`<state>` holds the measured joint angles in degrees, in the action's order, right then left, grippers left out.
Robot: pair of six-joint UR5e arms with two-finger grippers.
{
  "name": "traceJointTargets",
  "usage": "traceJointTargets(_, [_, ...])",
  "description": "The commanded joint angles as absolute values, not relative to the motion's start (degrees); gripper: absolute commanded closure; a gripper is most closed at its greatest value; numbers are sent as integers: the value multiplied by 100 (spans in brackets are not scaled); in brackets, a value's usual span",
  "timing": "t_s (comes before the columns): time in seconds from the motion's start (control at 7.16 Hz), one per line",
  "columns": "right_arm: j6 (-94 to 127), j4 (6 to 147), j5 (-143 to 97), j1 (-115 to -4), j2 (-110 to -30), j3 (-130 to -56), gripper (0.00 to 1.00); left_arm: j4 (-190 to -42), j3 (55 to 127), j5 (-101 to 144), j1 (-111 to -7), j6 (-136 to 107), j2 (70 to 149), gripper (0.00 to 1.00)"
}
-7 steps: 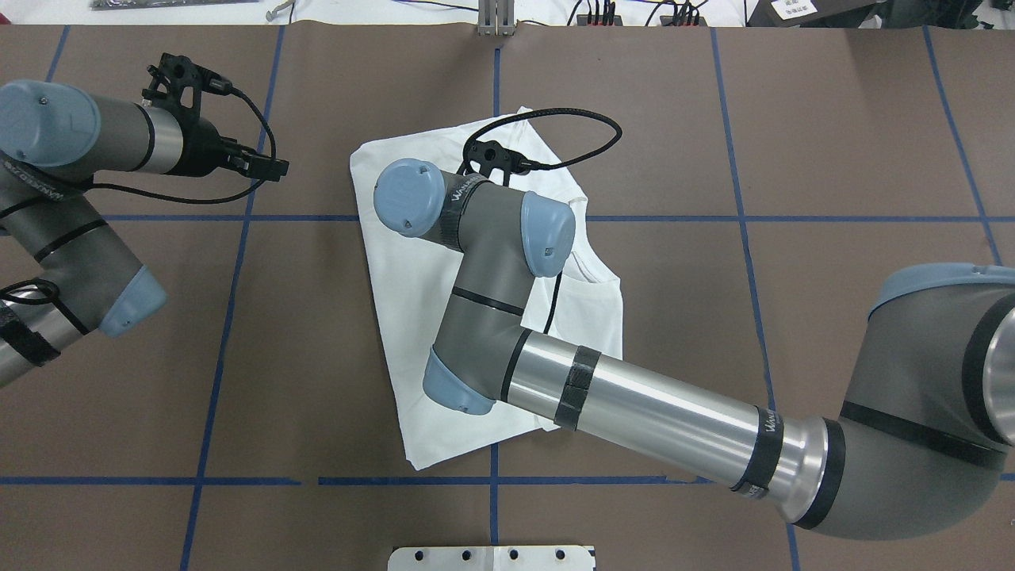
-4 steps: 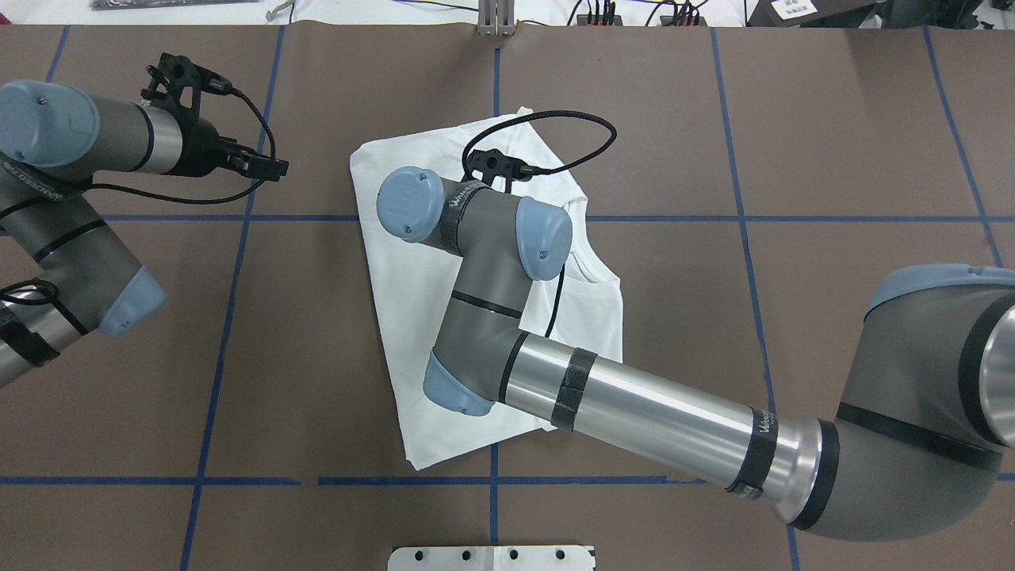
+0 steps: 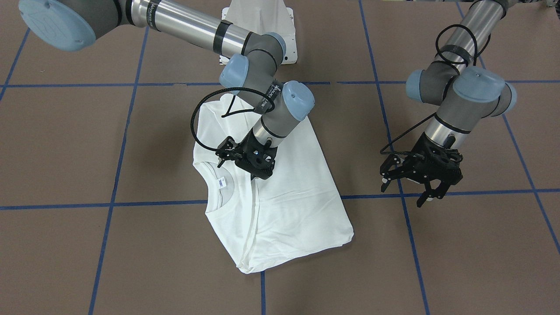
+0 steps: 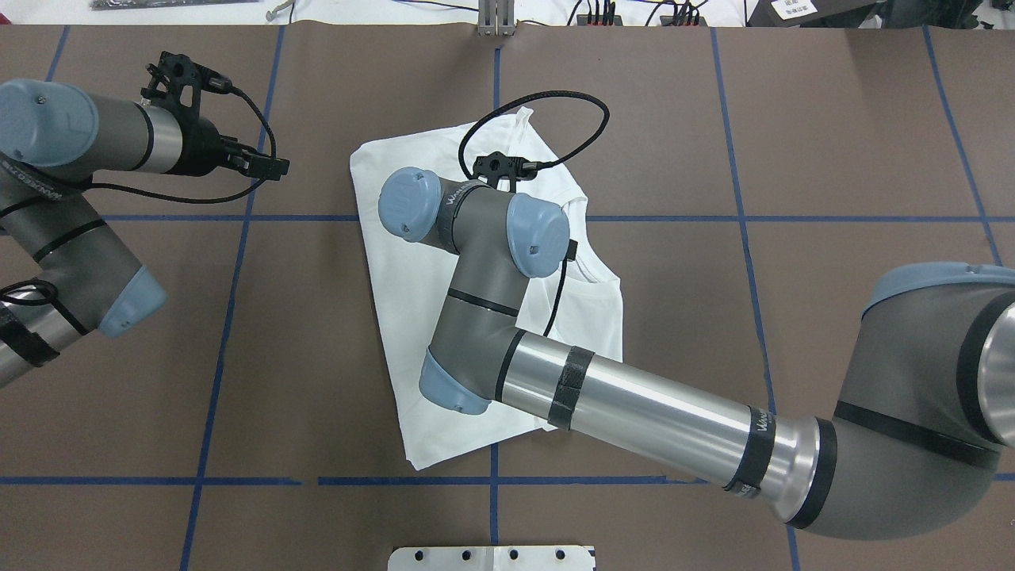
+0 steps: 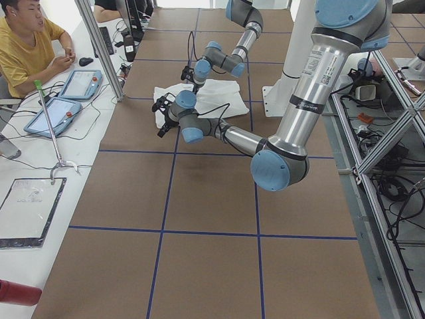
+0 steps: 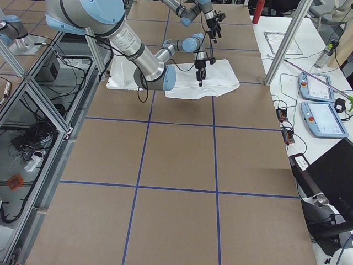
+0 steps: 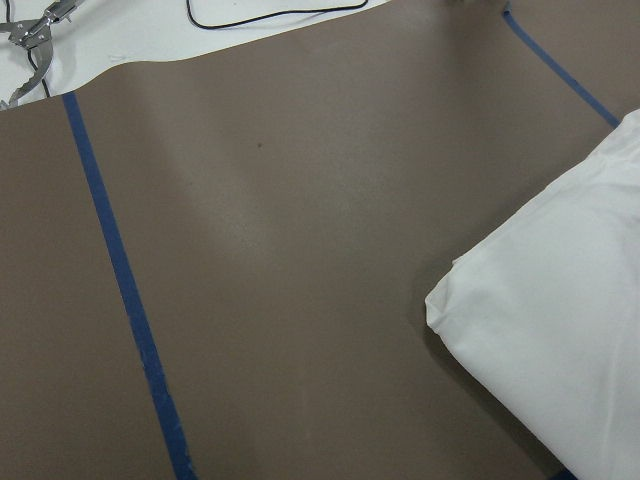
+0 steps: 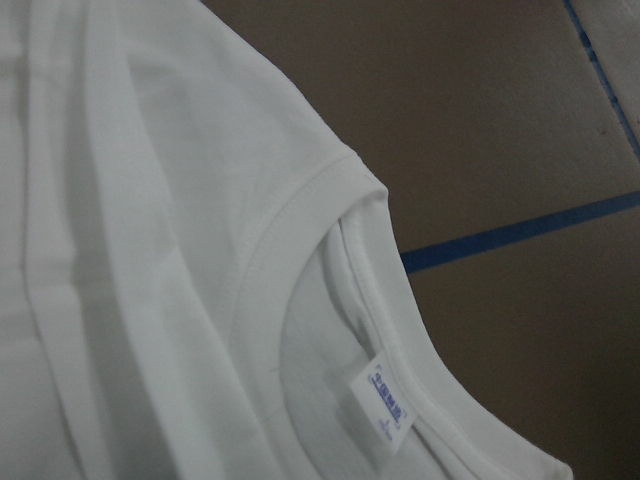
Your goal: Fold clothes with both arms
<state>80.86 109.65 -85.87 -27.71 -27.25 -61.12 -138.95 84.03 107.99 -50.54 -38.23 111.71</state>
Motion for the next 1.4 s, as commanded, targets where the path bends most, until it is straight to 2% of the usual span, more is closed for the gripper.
traceJointTargets(0.0, [7291,11616,-8587,-2961,-2786,-6257,0,-13896,8411,10802,-5054,-3823,11171,0])
traceJointTargets(0.14, [7016,11837,-8578,-3049,-3021,-6397,0,-13896,8411,10802,-5054,-3823,11171,0])
traceJointTargets(0.42, [6585,12050,-8552,-3155,-4387,-8103,0,-13887,8411,10810,-5054,-3823,11171,0])
traceJointTargets(0.56, [6540,12059,-8595,-3164,-4629,-8852,0,-13887,8411,10811,-5054,-3823,11171,0])
traceJointTargets(0.84, [6661,11953,-9347,-3155,-4492,-9734,0,-13887,8411,10811,-5054,-3823,11171,0])
traceJointTargets(1.12, [7676,11884,-9431,-2850,-3931,-9591,0,-13887,8411,10811,-5054,-3823,11171,0])
traceJointTargets(1.26, [7742,11413,-9361,-2621,-3842,-9180,0,-13895,8411,10811,-5045,-3823,11171,0])
